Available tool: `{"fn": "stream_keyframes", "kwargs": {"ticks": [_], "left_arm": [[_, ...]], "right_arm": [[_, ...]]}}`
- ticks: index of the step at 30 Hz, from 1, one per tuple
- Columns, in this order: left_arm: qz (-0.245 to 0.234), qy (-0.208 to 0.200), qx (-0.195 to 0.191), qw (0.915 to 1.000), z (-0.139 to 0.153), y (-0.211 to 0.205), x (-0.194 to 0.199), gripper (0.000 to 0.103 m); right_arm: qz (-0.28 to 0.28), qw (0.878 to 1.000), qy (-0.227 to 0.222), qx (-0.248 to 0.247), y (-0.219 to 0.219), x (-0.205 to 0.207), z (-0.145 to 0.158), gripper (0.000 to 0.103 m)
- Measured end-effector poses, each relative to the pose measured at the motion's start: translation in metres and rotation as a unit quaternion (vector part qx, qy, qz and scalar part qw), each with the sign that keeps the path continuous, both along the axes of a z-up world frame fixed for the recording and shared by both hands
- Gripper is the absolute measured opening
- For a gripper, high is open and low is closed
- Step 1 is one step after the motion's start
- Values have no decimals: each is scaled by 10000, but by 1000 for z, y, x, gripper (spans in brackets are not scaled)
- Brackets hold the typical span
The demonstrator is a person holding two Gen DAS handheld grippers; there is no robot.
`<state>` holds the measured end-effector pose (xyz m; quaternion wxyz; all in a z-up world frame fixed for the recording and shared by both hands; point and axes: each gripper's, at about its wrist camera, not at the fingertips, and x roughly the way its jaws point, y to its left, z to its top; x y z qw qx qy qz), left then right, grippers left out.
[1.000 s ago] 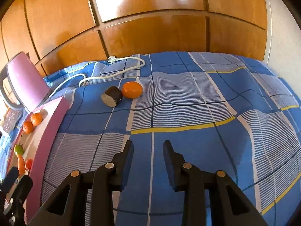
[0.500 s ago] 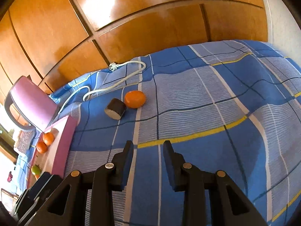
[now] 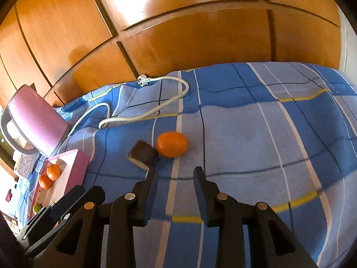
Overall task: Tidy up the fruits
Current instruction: 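Move both tools toward the cut dark fruit and orange on the bedspread, then grasp the cut dark fruit with the left tool while the right tool grasps the orange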
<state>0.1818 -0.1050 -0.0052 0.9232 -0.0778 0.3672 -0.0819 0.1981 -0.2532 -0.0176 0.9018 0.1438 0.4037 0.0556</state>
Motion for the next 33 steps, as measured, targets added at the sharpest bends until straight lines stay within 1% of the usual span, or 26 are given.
{"fn": "stream_keyframes", "kwargs": {"ticks": [2,8,13,14,16,21,24,26,27,28,29,31,33], "left_arm": [[18,47,-133,9999,-1,1,9,39],[139,133,-202,9996,-4,5,24,39],[207,192,-148,9995,-8,10,29,39],[213,203,-152,9995,-9,11,30,39],[222,204,-150,9994,-9,11,31,39],[143,206,-134,9996,-10,6,32,39],[46,158,-78,9998,-9,-2,32,40],[-57,135,-64,9999,-8,-6,32,41],[-120,131,-59,9998,-8,-10,33,42],[-149,133,-39,9998,-8,-12,34,42],[-167,138,-26,9998,-8,-14,35,42],[-189,207,-65,9996,-11,-16,39,48],[-192,232,-163,9994,-12,-15,44,58]], "right_arm": [[-5,10000,-5,67,-2,8,0,33],[67,9999,23,89,2,28,-2,33],[67,9998,136,98,8,39,-11,33],[64,9998,144,128,9,41,-13,35],[55,9999,86,137,9,42,-15,35],[85,9999,85,118,7,40,-15,33],[-5,10000,40,-30,4,37,-12,29],[-55,9999,-10,-88,0,34,-9,24],[-80,9998,-42,-154,-1,33,-7,17],[-120,9996,-64,-254,-2,32,-5,13],[-156,9993,-51,-330,-4,32,-5,13],[-114,9997,63,-203,-10,35,-7,13],[-132,9999,107,-5,-17,36,-11,13]]}}
